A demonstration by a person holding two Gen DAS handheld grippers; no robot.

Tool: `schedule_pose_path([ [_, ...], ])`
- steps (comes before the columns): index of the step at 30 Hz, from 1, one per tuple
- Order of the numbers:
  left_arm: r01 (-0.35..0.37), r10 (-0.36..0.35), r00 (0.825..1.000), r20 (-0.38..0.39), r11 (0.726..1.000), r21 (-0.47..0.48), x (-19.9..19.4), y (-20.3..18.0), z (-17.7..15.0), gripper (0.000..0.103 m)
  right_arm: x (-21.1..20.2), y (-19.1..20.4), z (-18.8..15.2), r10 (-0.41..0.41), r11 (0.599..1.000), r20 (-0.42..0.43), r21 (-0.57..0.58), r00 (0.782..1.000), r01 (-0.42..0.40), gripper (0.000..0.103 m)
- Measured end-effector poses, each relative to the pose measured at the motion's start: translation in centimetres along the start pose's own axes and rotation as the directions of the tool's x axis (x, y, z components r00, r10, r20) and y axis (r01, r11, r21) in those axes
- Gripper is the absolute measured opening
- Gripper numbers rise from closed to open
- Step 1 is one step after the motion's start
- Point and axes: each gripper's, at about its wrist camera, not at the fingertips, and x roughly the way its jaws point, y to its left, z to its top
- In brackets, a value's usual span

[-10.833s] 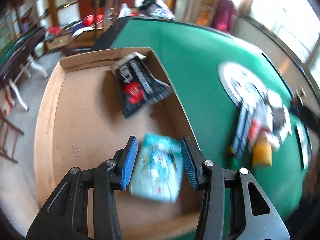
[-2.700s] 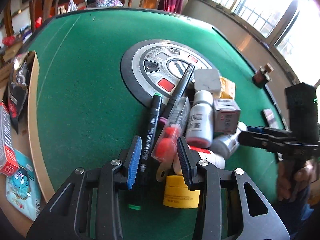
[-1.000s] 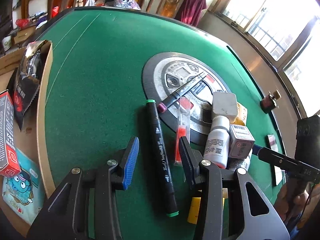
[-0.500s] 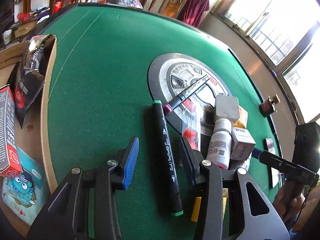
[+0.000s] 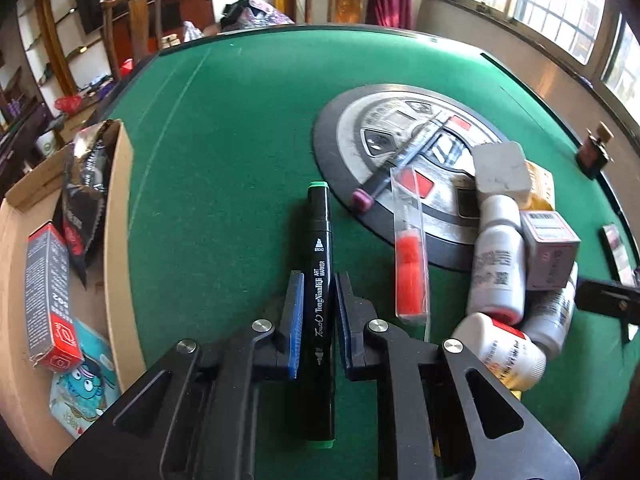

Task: Organize objects
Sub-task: 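Grasp the green-capped black marker with the left gripper while the right grasps a large white bottle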

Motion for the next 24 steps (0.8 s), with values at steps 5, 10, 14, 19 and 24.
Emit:
schedule_pose_path([
  [5, -0.008, 0.008, 1.000, 0.007, 1.000, 0.000, 0.1, -0.1, -0.2, 0.014, 1.1, 1.5, -0.8, -0.060, 0.998, 0.018, -0.009, 0.998, 0.060, 0.059],
  [10, -0.019, 0.019, 1.000, 0.021, 1.000, 0.009, 0.0, -0.6, -0.3, 0.015, 2.3, 4.2, -1.3, -0.170, 0.976, 0.080, -0.127, 0.982, 0.179, 0.059],
  [14, -0.040, 0.039, 0.999, 0.029, 0.999, 0.029, -0.1, -0.9, -0.4, 0.015, 2.9, 5.3, -1.7, -0.246, 0.923, 0.102, -0.280, 0.964, 0.265, 0.045],
  [19, -0.024, 0.023, 1.000, 0.021, 0.999, 0.025, -0.3, -0.4, -0.7, 0.015, 1.8, 4.4, -2.0, -0.308, 0.877, 0.136, -0.342, 0.942, 0.337, 0.034],
  [24, -0.033, 0.032, 0.999, 0.027, 0.999, 0.028, -0.3, -0.4, -0.6, 0.015, 2.3, 4.3, -2.1, -0.303, 0.884, 0.129, -0.333, 0.944, 0.329, 0.034],
])
